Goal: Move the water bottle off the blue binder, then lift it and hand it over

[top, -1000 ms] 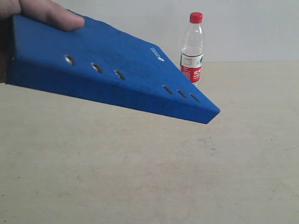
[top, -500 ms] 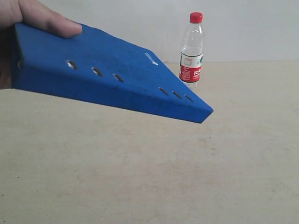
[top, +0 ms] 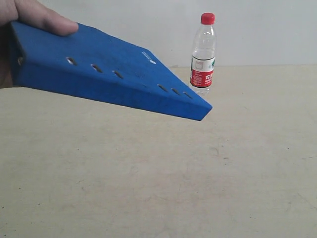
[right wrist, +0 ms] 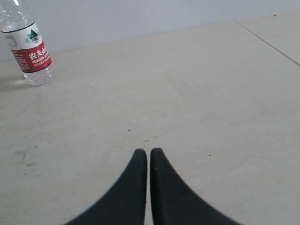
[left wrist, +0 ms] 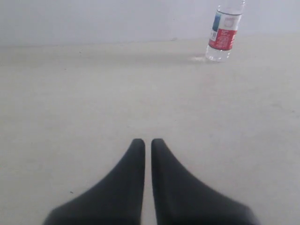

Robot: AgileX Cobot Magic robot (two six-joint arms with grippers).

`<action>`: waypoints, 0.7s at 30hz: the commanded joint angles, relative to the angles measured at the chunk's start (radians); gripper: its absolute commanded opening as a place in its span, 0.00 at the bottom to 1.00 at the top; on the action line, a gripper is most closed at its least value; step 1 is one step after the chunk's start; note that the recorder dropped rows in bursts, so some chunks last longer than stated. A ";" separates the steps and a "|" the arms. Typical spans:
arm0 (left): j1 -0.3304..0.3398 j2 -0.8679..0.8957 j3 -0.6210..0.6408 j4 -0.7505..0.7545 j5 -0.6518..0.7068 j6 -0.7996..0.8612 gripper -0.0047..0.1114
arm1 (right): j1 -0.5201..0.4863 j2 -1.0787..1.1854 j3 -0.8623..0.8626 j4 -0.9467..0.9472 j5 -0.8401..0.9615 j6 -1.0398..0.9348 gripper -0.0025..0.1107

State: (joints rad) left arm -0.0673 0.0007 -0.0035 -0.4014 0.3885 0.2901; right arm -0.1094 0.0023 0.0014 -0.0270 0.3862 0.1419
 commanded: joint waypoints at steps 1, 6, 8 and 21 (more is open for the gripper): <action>-0.007 -0.001 -0.011 0.031 0.158 -0.175 0.08 | 0.000 -0.002 -0.001 -0.004 -0.007 -0.002 0.02; -0.007 -0.001 -0.027 0.095 0.207 -0.285 0.08 | 0.000 -0.002 -0.001 -0.004 -0.007 -0.002 0.02; -0.009 -0.001 -0.027 0.169 0.205 -0.386 0.08 | 0.000 -0.002 -0.001 -0.004 -0.007 -0.002 0.02; -0.050 -0.001 -0.019 0.409 0.034 -0.491 0.08 | 0.000 -0.002 -0.001 -0.004 -0.007 -0.002 0.02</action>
State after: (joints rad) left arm -0.1106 0.0007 -0.0276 0.0000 0.4429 -0.2145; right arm -0.1094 0.0023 0.0014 -0.0270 0.3862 0.1400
